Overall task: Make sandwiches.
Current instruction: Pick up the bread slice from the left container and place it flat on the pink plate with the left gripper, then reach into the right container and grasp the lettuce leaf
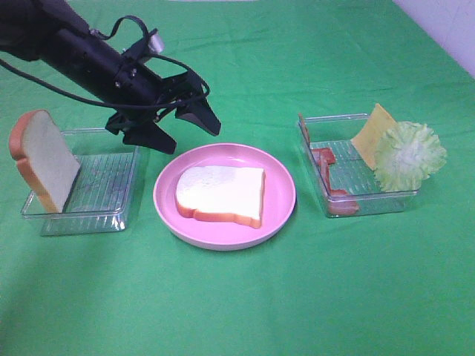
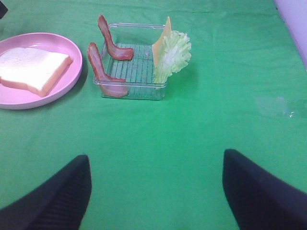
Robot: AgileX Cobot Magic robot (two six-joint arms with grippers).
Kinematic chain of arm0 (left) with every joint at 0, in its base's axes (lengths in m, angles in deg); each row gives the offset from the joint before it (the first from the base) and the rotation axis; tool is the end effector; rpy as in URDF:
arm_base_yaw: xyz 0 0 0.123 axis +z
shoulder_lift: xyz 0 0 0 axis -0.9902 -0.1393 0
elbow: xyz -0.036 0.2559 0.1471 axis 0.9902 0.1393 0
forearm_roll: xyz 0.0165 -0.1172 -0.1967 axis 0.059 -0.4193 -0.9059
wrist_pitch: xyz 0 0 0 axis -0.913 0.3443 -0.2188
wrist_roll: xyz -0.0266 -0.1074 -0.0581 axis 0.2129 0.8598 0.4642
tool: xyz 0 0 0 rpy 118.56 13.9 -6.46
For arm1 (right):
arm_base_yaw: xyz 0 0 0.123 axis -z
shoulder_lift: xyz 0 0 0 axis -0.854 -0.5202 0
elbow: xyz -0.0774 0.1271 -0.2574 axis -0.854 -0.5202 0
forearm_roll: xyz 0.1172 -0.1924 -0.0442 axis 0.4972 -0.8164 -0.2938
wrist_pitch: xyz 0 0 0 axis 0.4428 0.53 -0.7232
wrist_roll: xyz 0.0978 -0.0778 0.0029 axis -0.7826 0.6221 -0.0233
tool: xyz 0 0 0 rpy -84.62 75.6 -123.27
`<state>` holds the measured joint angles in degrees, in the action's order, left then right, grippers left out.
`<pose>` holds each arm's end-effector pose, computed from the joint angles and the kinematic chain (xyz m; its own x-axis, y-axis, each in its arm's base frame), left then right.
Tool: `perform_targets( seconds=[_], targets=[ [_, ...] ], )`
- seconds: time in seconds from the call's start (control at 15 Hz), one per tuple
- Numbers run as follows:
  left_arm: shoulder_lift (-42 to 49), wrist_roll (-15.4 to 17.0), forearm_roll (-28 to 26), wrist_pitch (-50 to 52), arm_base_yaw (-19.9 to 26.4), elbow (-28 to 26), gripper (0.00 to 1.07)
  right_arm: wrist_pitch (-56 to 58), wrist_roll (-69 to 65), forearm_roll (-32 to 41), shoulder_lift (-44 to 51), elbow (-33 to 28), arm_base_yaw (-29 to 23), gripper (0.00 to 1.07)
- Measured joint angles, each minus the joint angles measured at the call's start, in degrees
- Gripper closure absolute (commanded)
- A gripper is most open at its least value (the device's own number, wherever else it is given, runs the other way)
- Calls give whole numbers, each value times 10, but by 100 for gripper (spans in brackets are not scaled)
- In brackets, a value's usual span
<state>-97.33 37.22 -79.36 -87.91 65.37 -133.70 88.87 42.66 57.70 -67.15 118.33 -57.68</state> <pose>0.3963 -0.1908 0.1780 -0.9557 0.0747 -0.2848 0.2363 0.7714 -0.5909 -0.0090 0.0165 0.2509 -0.4456 -0.1064 -0.8889 -0.1514 0.9876 -0.0423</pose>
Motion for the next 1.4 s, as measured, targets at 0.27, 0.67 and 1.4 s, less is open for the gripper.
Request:
perform_targets(
  seconds=[0.27, 0.67, 1.4],
  targets=[
    [73, 103, 114, -1, 0, -10, 23, 0, 0, 1, 0, 0, 0, 35],
    [230, 272, 324, -81, 0, -10, 23, 0, 0, 1, 0, 0, 0, 35],
    [548, 273, 494, -213, 0, 123, 23, 0, 0, 1, 0, 0, 0, 35]
  ],
)
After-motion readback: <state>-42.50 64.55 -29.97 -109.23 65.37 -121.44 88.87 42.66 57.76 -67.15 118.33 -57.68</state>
